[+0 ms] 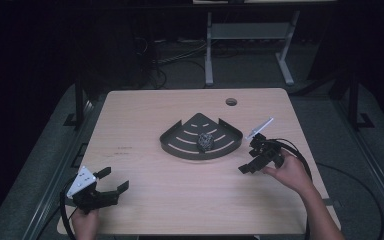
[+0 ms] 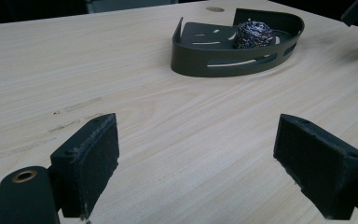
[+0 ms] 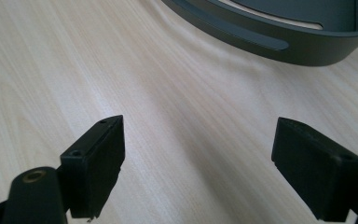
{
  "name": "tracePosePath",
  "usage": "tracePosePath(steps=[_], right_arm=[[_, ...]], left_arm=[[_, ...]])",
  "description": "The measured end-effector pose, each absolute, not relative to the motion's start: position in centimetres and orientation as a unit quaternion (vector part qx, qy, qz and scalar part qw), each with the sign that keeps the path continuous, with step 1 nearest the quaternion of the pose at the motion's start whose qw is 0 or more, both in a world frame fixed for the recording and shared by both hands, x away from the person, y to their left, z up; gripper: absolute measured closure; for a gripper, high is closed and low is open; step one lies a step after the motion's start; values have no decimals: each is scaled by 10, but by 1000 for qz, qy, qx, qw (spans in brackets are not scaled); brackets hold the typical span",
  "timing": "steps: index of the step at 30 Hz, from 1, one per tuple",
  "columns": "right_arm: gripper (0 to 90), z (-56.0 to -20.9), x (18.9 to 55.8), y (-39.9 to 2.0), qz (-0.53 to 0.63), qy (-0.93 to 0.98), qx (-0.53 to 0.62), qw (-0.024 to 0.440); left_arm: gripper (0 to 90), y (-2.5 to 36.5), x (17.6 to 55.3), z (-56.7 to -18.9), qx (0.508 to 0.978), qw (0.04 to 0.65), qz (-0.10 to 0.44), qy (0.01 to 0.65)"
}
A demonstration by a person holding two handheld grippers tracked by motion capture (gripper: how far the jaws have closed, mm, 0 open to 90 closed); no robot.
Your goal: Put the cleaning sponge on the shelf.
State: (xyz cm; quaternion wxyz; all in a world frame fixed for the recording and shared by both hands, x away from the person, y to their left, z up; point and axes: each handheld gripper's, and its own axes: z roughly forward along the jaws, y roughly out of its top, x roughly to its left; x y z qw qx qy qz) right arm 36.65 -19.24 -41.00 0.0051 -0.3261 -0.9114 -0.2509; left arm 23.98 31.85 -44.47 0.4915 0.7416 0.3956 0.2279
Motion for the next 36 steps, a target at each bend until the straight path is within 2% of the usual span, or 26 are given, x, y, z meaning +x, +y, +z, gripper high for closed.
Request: tracePosePath(steps=[36], right_arm=[[166,-442,314,-230,-271,-899,-344,2]], left_arm=[[135,318,239,-445,743,492,225,394]])
